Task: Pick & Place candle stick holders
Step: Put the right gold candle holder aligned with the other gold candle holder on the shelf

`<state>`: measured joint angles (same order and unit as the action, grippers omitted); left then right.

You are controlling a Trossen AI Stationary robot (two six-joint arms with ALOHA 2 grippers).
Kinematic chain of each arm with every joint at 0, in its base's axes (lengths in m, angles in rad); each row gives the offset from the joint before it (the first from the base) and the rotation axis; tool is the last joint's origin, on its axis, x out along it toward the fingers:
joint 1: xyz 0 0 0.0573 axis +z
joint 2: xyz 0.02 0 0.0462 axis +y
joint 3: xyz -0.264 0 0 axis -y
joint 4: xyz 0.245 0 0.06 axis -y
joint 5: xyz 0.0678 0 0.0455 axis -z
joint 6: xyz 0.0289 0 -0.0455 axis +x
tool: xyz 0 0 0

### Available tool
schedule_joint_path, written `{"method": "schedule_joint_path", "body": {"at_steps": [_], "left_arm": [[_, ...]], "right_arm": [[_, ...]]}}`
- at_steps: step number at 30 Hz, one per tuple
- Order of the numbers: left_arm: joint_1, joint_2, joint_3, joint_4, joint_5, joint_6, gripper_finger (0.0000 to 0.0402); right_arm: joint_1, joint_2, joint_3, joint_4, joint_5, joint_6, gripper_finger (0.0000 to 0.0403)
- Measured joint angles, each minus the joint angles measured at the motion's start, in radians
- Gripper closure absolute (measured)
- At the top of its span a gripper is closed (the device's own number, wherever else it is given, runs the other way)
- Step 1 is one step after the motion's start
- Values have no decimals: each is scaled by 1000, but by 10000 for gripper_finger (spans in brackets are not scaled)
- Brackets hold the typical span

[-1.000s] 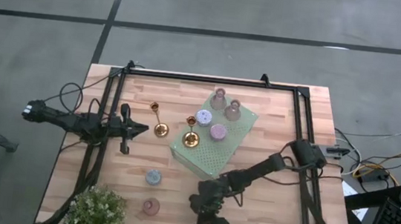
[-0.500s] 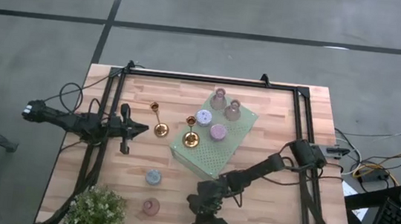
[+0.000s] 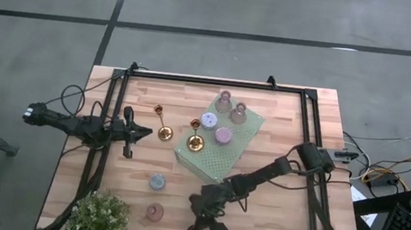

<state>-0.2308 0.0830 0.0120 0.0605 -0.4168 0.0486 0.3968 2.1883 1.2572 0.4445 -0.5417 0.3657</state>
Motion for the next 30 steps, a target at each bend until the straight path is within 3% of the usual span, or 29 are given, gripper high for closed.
{"method": "schedule_joint_path", "body": {"at_steps": [7, 25, 30], "left_arm": [[0, 0, 0, 0, 0, 0, 374], [0, 0, 0, 0, 0, 0, 374], [0, 0, 0, 0, 0, 0, 374]], "right_arm": [[-9, 0, 24, -50, 69, -13, 385], [-10, 10, 47, -51, 127, -45, 385], [-8, 61, 110, -119, 123, -37, 385]]}}
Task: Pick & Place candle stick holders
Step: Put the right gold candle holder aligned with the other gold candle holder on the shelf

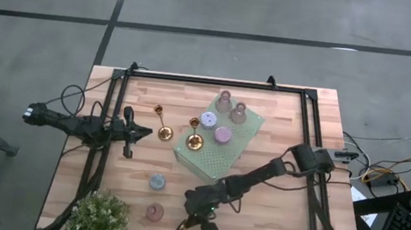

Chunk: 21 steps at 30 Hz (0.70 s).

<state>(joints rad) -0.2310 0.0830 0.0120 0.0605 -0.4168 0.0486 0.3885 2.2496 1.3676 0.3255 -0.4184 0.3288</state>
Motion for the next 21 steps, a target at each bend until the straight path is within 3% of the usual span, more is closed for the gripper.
{"method": "schedule_joint_path", "body": {"at_steps": [8, 21], "left_arm": [[0, 0, 0, 0, 0, 0, 374], [0, 0, 0, 0, 0, 0, 374]], "right_arm": [[0, 61, 134, -176, -1, -31, 385], [5, 59, 149, -193, 48, -55, 385]]}}
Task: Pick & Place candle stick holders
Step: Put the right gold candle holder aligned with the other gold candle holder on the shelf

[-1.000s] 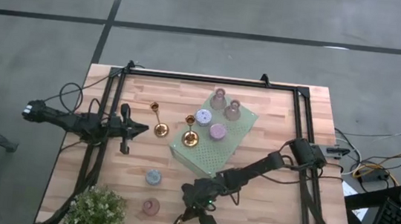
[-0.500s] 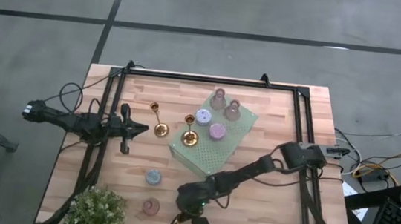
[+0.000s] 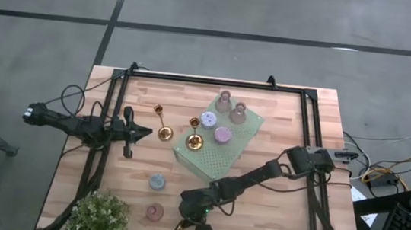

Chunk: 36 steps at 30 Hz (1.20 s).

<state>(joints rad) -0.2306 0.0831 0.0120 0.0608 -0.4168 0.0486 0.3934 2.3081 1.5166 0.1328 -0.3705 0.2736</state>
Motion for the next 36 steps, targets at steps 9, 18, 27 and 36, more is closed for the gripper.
{"method": "schedule_joint_path", "body": {"at_steps": [9, 18, 27, 36], "left_arm": [[0, 0, 0, 0, 0, 0, 374], [0, 0, 0, 0, 0, 0, 374], [0, 0, 0, 0, 0, 0, 374], [0, 0, 0, 0, 0, 0, 374]], "right_arm": [[3, -11, 2, -38, 9, -12, 385], [4, -20, 2, -51, 54, -21, 385], [3, -40, 2, -84, 64, -22, 385], [10, -44, 20, -132, 156, -18, 361]]}}
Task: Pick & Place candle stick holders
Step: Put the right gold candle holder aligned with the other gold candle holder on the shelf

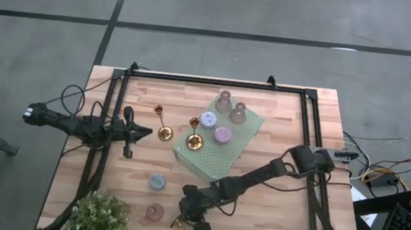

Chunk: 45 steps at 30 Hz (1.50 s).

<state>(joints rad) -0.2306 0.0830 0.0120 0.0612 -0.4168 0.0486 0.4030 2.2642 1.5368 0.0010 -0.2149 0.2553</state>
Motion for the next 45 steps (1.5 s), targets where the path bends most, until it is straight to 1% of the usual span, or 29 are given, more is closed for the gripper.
{"method": "schedule_joint_path", "body": {"at_steps": [4, 10, 16, 23, 31, 33, 36, 39, 45], "left_arm": [[0, 0, 0, 0, 0, 0, 374], [0, 0, 0, 0, 0, 0, 374], [0, 0, 0, 0, 0, 0, 374], [0, 0, 0, 0, 0, 0, 374], [0, 0, 0, 0, 0, 0, 374], [0, 0, 0, 0, 0, 0, 374], [0, 0, 0, 0, 0, 0, 374], [0, 0, 0, 0, 0, 0, 374], [0, 0, 0, 0, 0, 0, 374]], "right_arm": [[3, 0, 26, -62, 41, -13, 326], [10, 0, 49, -93, 101, -31, 274], [10, 0, 64, -131, 158, -46, 246], [12, 0, 64, -141, 196, -46, 234], [11, 2, 66, -174, 246, -45, 229], [11, 2, 81, -220, 258, -44, 231], [12, 2, 109, -287, 321, -49, 231], [14, 2, 125, -298, 341, -59, 229], [23, 2, 156, -291, 349, -118, 231]]}}
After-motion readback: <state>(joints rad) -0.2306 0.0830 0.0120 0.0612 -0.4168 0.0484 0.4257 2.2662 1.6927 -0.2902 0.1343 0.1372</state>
